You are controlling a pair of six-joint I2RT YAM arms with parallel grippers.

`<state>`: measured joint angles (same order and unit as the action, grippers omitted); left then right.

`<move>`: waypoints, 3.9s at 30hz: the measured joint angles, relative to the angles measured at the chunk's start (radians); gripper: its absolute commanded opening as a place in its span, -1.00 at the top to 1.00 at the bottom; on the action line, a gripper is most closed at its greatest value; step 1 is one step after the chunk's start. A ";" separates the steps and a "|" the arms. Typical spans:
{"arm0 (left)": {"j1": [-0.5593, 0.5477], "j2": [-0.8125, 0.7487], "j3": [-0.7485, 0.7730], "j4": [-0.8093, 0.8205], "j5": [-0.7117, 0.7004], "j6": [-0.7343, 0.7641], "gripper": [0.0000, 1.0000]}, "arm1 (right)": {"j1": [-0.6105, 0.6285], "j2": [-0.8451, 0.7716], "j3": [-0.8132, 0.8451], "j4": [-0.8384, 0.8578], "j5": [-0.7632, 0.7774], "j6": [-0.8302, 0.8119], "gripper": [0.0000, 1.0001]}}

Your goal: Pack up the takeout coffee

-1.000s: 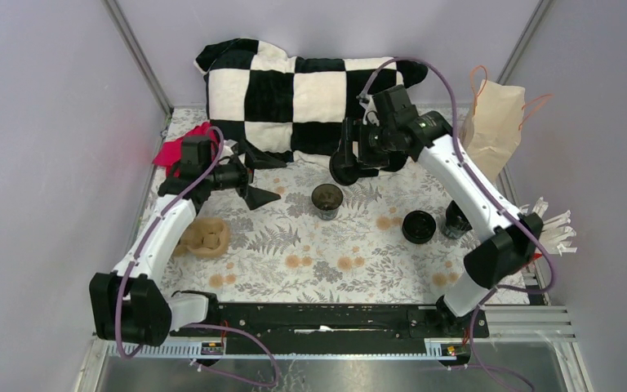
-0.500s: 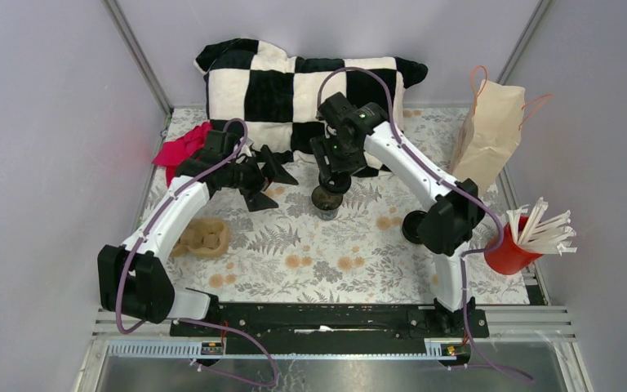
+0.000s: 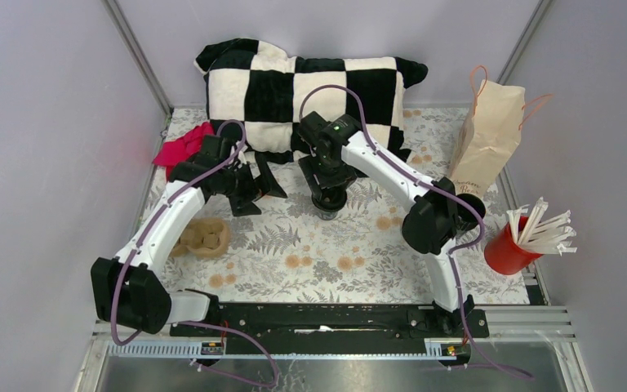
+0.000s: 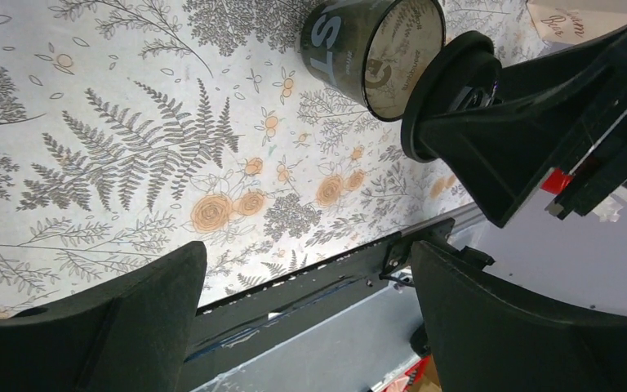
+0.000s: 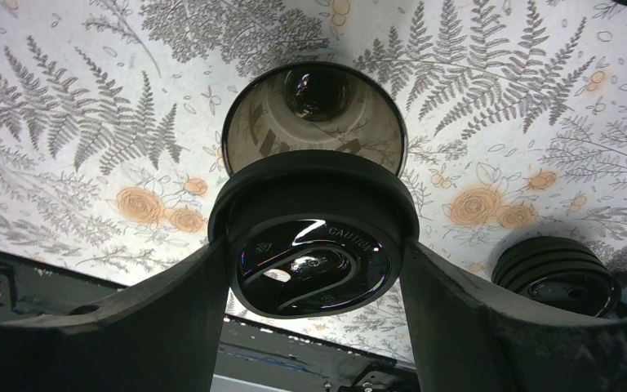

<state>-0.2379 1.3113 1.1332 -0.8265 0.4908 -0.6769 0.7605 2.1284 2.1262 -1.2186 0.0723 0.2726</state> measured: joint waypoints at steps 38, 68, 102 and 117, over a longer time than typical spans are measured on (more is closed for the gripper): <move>0.000 -0.035 0.000 -0.040 -0.032 0.052 -0.98 | 0.000 0.139 0.132 -0.033 0.039 0.005 -0.50; 0.000 -0.035 0.003 -0.041 -0.030 0.057 -0.98 | 0.000 0.171 0.165 -0.042 0.033 0.005 -0.74; -0.075 0.390 0.105 0.320 0.156 -0.074 -0.16 | -0.337 -0.230 -0.577 0.489 -0.621 0.185 -0.50; -0.145 0.531 0.233 0.311 0.145 -0.027 -0.14 | -0.337 -0.230 -0.639 0.605 -0.662 0.240 -0.48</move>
<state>-0.3824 1.8420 1.3666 -0.5156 0.6357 -0.7036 0.4232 1.8988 1.4872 -0.6136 -0.5900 0.5125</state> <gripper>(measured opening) 0.582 0.742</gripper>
